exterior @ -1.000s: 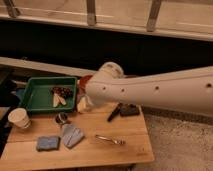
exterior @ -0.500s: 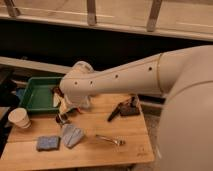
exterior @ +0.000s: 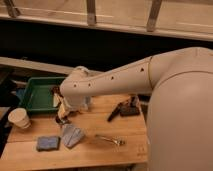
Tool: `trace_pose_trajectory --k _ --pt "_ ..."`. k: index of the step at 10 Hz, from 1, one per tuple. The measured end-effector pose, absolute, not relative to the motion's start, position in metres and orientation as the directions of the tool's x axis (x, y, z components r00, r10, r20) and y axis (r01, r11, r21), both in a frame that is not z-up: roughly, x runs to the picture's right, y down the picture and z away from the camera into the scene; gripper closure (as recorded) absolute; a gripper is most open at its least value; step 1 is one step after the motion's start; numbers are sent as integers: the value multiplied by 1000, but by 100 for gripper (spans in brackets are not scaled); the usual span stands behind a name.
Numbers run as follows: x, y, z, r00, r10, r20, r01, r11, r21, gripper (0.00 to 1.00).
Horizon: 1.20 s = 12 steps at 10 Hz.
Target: Place towel in paper cup
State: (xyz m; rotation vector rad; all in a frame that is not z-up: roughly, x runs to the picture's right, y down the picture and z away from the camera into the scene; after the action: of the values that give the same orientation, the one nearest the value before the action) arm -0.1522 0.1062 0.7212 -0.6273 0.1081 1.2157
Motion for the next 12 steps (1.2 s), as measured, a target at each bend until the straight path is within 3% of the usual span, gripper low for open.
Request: trace_pose_trajectory --k 5,12 --pt "-169 133 750 410 769 -491 -897 241 -371 20" --pt "-187 199 798 419 669 -614 -887 157 -434 20"
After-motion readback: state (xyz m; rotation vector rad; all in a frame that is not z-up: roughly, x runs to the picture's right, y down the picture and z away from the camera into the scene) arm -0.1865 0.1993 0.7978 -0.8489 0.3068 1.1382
